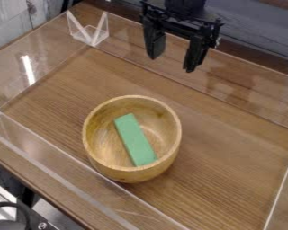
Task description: Remove the green block from inside the brown bowl and put it on the table
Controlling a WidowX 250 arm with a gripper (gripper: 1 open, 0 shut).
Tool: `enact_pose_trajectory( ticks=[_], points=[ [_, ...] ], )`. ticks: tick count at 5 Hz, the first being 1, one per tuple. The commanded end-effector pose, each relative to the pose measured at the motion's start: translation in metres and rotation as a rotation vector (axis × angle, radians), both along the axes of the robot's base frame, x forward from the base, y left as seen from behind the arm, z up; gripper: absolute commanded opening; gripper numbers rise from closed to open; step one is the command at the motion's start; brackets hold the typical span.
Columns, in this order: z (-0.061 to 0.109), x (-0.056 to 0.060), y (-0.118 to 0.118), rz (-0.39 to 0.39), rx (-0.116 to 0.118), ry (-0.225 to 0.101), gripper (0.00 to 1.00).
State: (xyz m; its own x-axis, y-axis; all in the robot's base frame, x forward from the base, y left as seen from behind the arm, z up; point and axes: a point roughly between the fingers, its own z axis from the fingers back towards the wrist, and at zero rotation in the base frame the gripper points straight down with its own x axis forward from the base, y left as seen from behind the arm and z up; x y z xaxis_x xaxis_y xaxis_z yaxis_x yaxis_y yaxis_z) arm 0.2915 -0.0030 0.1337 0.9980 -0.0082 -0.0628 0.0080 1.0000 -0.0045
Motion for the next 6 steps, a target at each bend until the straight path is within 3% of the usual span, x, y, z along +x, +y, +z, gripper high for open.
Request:
enact_pose_trajectory(
  ticks=[1,2,3,4,6],
  points=[
    [-0.004,-0.014,0.010,0.250,-0.010,0.009,1.00],
    [-0.011,-0.041,0.019,0.500,-0.018,0.014,1.00],
    [-0.017,-0.059,0.022,0.750,-0.027,-0.007,1.00],
    [-0.030,-0.068,0.023,0.880,-0.037,-0.020,1.00],
    [-0.052,-0.074,0.023,0.975,-0.062,-0.035,1.00]
  ],
)
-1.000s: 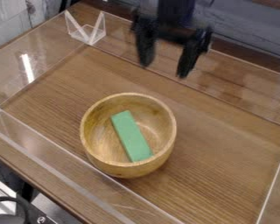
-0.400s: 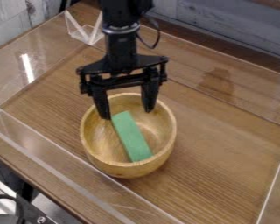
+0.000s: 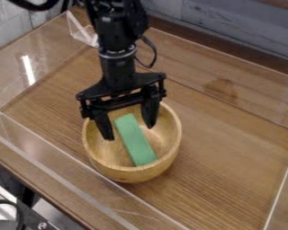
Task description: Remove the green block from inside the brown bowl and put it on the table
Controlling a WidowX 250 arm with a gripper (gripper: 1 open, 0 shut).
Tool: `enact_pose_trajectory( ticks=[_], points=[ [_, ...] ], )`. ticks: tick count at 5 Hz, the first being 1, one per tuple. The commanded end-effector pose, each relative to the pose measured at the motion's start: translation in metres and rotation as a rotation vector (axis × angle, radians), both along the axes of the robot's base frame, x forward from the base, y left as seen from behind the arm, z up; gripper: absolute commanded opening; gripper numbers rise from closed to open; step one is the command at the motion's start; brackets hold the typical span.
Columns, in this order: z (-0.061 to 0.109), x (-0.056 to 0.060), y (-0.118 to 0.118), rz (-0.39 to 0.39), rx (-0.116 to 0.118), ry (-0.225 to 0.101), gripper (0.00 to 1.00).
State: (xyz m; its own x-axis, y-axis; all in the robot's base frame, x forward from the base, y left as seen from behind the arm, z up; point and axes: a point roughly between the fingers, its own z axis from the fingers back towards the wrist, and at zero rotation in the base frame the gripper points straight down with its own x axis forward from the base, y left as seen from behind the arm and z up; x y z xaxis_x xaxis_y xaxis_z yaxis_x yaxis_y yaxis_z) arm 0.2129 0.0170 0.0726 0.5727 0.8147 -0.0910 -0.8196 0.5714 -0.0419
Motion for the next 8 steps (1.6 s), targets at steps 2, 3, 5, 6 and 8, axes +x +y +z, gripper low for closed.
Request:
enact_pose_trajectory(
  ticks=[2,3,5,6,8],
  points=[
    [-0.004,0.004,0.002,0.045,-0.006,-0.057,1.00],
    [-0.010,0.005,0.002,0.057,-0.011,-0.063,1.00],
    [-0.016,0.008,0.002,0.061,-0.021,-0.080,1.00],
    [-0.018,0.009,0.002,0.062,-0.023,-0.086,1.00],
    [-0.022,0.011,0.002,0.065,-0.025,-0.095,1.00]
  ],
)
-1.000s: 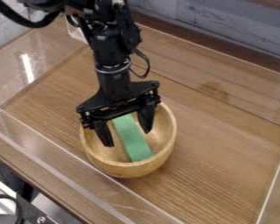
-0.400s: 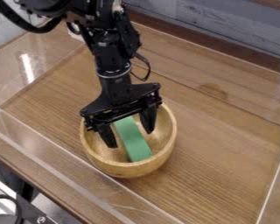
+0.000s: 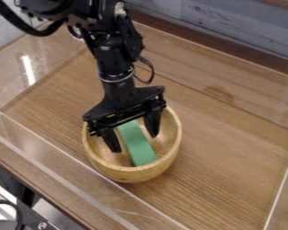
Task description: Remove the green block from inside the brown bowl and put it on the table
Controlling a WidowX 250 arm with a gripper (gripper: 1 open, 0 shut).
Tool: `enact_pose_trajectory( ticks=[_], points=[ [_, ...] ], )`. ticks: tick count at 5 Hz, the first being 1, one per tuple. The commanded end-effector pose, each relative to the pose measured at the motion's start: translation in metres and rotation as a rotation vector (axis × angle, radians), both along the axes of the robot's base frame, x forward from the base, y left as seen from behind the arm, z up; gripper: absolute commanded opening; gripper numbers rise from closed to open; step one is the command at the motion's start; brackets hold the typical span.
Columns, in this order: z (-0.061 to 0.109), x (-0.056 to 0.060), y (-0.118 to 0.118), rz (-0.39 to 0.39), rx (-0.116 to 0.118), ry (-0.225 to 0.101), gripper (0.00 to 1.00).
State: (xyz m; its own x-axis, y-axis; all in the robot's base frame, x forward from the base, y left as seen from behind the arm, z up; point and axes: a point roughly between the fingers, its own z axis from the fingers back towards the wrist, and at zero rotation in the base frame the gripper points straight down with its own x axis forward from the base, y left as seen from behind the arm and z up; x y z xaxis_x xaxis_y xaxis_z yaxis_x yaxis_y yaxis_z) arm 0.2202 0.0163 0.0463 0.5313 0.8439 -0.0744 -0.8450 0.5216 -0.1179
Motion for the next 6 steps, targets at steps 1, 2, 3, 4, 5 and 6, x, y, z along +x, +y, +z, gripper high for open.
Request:
enact_pose_trajectory(
  ticks=[1,2,3,4,5,6],
  points=[
    [0.0025,0.0042,0.0023,0.009,0.003,-0.025,1.00],
    [0.0018,0.0048,0.0021,0.010,0.004,-0.026,1.00],
    [0.0010,0.0052,0.0020,0.010,0.004,-0.027,1.00],
    [0.0001,0.0056,0.0017,0.011,0.004,-0.028,1.00],
    [-0.0010,0.0059,0.0014,0.012,0.004,-0.027,1.00],
    [-0.0018,0.0060,0.0009,0.013,0.003,-0.026,1.00]
  ],
)
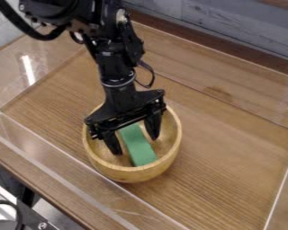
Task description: Remove the green block from inside the brown bowl and put it on the table
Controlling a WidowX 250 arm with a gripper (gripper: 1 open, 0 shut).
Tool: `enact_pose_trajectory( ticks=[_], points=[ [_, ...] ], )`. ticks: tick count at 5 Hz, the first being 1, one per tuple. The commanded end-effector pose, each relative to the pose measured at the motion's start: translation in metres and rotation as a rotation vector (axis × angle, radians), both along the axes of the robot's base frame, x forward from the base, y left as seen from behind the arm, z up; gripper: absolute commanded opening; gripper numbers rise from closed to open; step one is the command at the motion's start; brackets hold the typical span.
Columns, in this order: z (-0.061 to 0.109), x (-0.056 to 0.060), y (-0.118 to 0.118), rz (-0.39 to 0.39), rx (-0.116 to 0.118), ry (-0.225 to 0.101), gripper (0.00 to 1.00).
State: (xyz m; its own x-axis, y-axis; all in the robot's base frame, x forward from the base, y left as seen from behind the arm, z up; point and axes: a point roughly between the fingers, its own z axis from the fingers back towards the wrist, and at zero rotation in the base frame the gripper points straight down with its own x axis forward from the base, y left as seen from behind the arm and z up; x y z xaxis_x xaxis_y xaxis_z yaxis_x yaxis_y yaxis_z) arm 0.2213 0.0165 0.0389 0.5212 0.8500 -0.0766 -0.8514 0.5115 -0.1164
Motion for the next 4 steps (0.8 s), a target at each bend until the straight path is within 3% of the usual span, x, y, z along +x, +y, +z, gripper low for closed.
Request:
enact_pose_trajectory(
  ticks=[1,2,4],
  points=[
    [0.0018,0.0044,0.0017,0.006,0.004,-0.032,1.00],
    [-0.0018,0.0039,0.0021,0.010,0.001,-0.034,0.00],
    [0.0001,0.0014,0.0058,-0.008,-0.007,-0.026,0.00]
  ],
)
